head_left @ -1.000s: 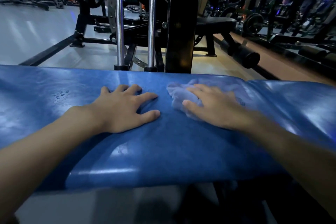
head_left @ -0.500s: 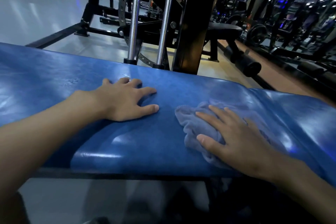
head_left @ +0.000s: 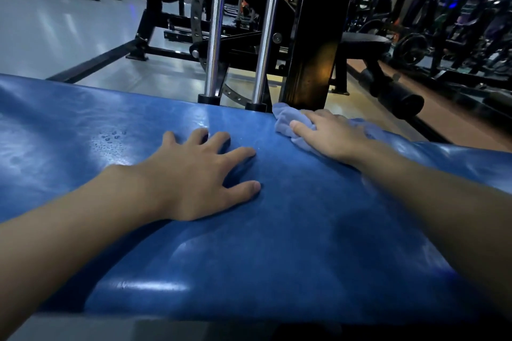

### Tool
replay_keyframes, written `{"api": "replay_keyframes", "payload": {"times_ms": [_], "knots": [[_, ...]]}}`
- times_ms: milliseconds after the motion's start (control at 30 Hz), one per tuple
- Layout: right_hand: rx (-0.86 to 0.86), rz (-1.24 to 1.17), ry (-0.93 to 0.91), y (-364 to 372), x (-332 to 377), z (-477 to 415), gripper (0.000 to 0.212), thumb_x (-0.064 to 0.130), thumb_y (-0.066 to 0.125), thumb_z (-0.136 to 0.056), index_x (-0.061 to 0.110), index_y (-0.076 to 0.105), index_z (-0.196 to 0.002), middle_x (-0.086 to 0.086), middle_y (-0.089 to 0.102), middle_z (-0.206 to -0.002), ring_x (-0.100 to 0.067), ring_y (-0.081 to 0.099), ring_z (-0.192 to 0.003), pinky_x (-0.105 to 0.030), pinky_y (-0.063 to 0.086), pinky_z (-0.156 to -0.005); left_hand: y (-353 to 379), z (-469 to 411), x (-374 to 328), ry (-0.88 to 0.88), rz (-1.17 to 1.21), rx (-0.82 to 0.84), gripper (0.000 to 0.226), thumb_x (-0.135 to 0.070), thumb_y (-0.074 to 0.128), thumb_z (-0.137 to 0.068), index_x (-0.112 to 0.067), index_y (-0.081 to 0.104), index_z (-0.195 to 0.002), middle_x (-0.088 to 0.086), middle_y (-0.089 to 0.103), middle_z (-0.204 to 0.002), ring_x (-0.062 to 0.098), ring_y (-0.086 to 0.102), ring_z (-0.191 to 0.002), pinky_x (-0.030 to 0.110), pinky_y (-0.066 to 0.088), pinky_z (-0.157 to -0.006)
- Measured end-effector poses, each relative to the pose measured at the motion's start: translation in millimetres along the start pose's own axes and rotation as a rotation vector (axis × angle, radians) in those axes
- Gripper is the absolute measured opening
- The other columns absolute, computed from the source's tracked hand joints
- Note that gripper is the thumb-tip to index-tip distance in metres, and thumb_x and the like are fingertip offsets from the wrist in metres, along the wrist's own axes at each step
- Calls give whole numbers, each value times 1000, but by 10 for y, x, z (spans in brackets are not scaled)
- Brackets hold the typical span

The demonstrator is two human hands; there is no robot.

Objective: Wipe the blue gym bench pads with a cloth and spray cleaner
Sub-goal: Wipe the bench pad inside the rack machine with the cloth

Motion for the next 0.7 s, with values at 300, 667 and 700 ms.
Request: {"api": "replay_keyframes", "payload": {"times_ms": [300, 667, 700], "knots": [[-14, 15, -22, 38, 140, 786, 83, 83, 8, -73, 47, 27, -146, 11, 34, -155, -19, 28, -143, -59, 27, -108, -8, -16, -2, -21, 46, 62, 88, -88, -4, -65, -55, 14, -145, -6, 30, -152, 23, 26, -141, 59, 27, -106], [165, 121, -119, -203, 388, 2295, 95, 97, -7, -56, 60, -6, -144, 20, -13, -162, -9, -17, -149, -55, -3, -118, -57, 97, 25, -36, 112, -11, 84, -84, 1, -72, -52, 28, -145, -5, 29, -157, 22, 24, -146, 60, 23, -111], [172, 131, -109, -206, 375, 2295, 98, 98, -11, -52, 61, -9, -143, 20, -16, -161, -9, -19, -148, -56, -3, -118, -57, 109, 45, -40, 111, -6, 87, -84, -1, -69, -53, 27, -145, -5, 28, -158, 23, 23, -147, 60, 23, -111]]}}
Point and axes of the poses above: each hand's wrist, its own z-axis away from the middle knuckle, its own y-axis out of the palm, x = y × z, the point moved 1 cm from there along -z, towards the middle knuckle
